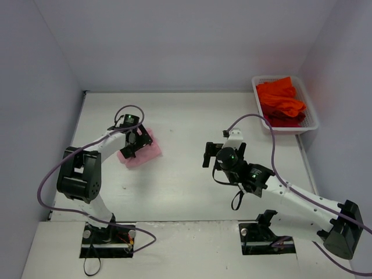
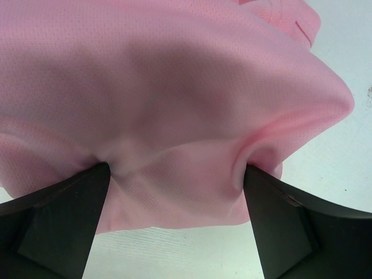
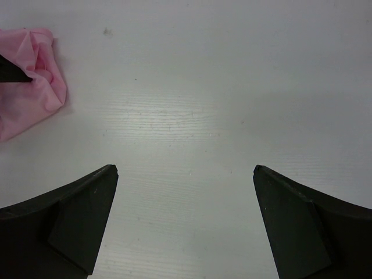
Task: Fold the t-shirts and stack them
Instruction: Neatly place the folded tshirt to the corner
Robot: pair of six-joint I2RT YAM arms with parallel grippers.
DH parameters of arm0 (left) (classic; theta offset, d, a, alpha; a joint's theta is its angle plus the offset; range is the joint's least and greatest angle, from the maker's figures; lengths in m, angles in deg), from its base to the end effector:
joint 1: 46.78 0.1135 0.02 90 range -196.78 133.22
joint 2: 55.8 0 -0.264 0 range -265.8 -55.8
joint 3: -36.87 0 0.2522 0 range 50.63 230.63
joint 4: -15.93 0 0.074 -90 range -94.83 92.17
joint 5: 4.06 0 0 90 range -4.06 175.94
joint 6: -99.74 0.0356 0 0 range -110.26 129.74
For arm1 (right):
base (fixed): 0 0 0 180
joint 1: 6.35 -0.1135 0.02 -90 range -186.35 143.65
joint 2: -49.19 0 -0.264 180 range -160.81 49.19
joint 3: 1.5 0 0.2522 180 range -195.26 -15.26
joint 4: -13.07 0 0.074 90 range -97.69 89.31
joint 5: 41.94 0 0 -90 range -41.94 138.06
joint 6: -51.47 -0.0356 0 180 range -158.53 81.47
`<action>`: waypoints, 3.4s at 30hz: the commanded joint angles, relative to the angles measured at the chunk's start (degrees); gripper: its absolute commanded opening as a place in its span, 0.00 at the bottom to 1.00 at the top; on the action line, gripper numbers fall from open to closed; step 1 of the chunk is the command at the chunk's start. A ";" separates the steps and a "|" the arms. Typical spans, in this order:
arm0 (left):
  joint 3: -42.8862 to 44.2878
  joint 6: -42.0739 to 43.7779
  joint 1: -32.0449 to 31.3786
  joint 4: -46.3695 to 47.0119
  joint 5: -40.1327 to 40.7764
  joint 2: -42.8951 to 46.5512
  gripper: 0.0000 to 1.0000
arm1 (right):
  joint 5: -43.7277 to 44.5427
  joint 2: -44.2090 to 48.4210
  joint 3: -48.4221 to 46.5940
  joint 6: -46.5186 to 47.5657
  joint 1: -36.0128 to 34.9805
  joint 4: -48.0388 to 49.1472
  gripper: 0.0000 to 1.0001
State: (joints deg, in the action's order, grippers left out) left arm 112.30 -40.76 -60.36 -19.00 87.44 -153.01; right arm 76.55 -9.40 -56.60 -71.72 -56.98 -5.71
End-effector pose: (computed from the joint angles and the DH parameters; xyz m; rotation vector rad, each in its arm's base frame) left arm 0.3380 -0.0807 0.1902 -0.8358 2.4716 -0.3849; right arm 0.1600 0.1683 0.2836 0.0322 1.9417 0.4965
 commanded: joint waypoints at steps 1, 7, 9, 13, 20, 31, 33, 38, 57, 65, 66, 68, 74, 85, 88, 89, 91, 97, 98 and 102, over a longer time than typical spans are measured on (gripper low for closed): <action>1.70 1.90 1.54 -0.89 -0.27 -0.70 0.94 | 2.89 -1.18 -3.13 0.05 0.36 1.59 1.00; 1.44 2.42 4.61 -0.45 -1.23 -0.26 0.94 | 3.15 -2.41 -4.18 0.49 0.36 1.59 1.00; 1.35 2.60 5.41 -0.45 -1.50 -0.35 0.93 | 3.24 -2.93 -4.45 0.76 0.45 1.59 1.00; 1.35 2.95 7.60 -0.45 -1.50 -0.44 0.93 | 3.41 -3.46 -4.71 0.93 0.53 1.68 1.00; 2.57 4.70 9.89 -1.06 -2.29 -1.05 0.94 | 3.50 -2.33 -4.36 1.02 0.71 1.50 1.00; 9.78 9.89 10.77 -7.56 1.57 -5.79 0.94 | 3.33 -0.13 -3.92 1.20 1.06 1.50 1.00; 10.84 11.13 10.77 -8.80 3.07 -6.24 0.94 | 3.24 0.23 -3.83 1.29 1.15 1.50 1.00; 12.16 12.44 11.03 -10.91 5.79 -6.77 0.93 | 2.98 0.75 -4.01 1.55 1.59 1.24 1.00; 16.55 18.60 15.78 -15.31 12.39 -8.61 0.94 | 1.39 0.93 -4.62 2.87 3.17 0.71 1.00; 17.25 18.95 15.69 -15.22 14.23 -10.46 0.94 | 0.78 0.75 -5.06 2.69 3.52 0.27 1.00; 17.34 19.03 15.78 -15.31 14.76 -10.46 0.93 | 0.86 0.76 -5.06 2.43 3.44 0.27 1.00; 18.39 19.39 15.78 -16.09 15.81 -10.63 0.94 | 0.86 0.93 -5.06 2.43 3.52 0.27 1.00; 21.21 20.79 15.78 -18.47 18.80 -12.82 0.94 | 0.86 1.37 -5.15 2.25 3.52 0.09 1.00; 23.67 23.16 15.78 -19.70 20.48 -15.90 0.94 | 1.48 2.25 -5.33 1.99 3.52 -0.96 1.00; 24.11 23.69 15.69 -19.61 20.48 -15.99 0.94 | 1.39 1.99 -5.33 1.72 3.52 -1.05 1.00; 24.29 23.87 15.69 -19.61 20.48 -16.08 0.94 | 1.48 2.07 -5.24 1.64 3.52 -1.05 1.00; 24.81 24.48 15.69 -19.88 20.83 -16.61 0.94 | 1.57 2.16 -5.24 1.55 3.52 -1.05 1.00; 26.75 24.57 15.52 -21.02 20.74 -18.10 0.94 | 1.83 2.16 -5.15 1.55 3.52 -1.14 1.00; 26.57 24.05 15.34 -21.19 20.65 -17.84 0.93 | 1.92 1.99 -5.15 1.55 3.52 -1.14 1.00; 23.94 22.20 14.99 -19.44 21.00 -12.59 0.94 | 1.57 0.85 -5.33 1.37 3.52 -1.14 1.00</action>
State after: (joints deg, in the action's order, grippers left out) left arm 136.91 -17.57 -44.97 -38.14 106.76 -170.93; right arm 76.31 -8.00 -58.98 -69.82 -53.90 -8.02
